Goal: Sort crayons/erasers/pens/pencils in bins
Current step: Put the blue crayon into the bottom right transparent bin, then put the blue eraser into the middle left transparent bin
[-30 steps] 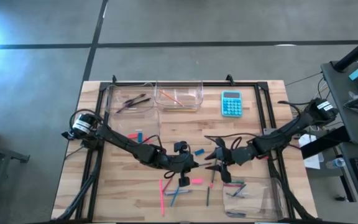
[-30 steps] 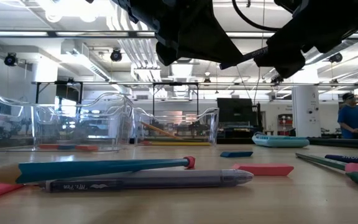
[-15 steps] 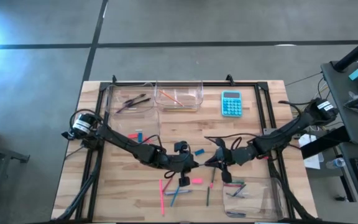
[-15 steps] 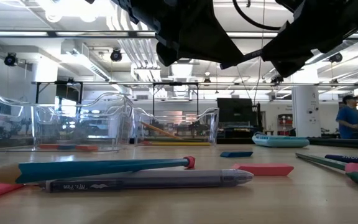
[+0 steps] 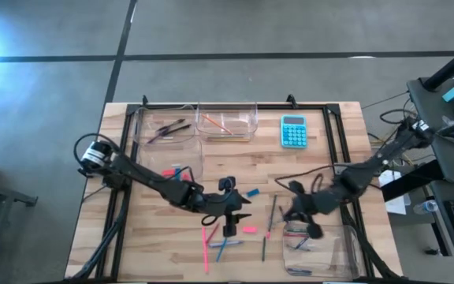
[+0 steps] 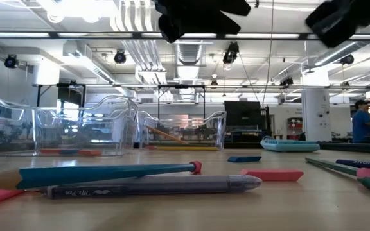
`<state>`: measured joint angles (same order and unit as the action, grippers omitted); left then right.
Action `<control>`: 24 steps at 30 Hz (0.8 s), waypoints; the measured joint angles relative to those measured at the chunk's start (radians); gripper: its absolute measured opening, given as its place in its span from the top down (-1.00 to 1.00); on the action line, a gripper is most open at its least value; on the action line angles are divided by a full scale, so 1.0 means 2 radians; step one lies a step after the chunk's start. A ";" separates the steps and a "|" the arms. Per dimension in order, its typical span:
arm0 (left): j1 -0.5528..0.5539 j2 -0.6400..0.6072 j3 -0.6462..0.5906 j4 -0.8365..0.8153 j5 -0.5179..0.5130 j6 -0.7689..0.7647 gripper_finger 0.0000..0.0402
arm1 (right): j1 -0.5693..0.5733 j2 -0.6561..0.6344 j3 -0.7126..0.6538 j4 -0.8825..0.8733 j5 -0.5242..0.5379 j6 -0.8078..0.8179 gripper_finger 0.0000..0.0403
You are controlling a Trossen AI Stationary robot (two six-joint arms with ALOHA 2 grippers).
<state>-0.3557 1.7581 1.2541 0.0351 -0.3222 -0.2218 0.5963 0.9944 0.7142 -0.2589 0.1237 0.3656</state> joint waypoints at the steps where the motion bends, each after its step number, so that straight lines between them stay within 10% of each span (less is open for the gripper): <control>1: -0.001 0.000 0.000 0.002 0.000 0.000 0.14 | 0.017 -0.009 0.006 -0.015 -0.001 0.011 0.90; 11: -0.003 0.001 -0.005 0.006 0.000 -0.004 0.13 | 0.169 -0.016 0.008 -0.084 0.018 0.172 0.85; 24: 0.000 0.017 -0.014 0.037 -0.002 -0.004 0.13 | 0.177 0.025 0.019 -0.108 0.032 0.187 0.25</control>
<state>-0.3564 1.7925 1.2263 0.1083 -0.3255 -0.2295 0.9512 1.0444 0.7520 -0.4745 0.1886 0.7406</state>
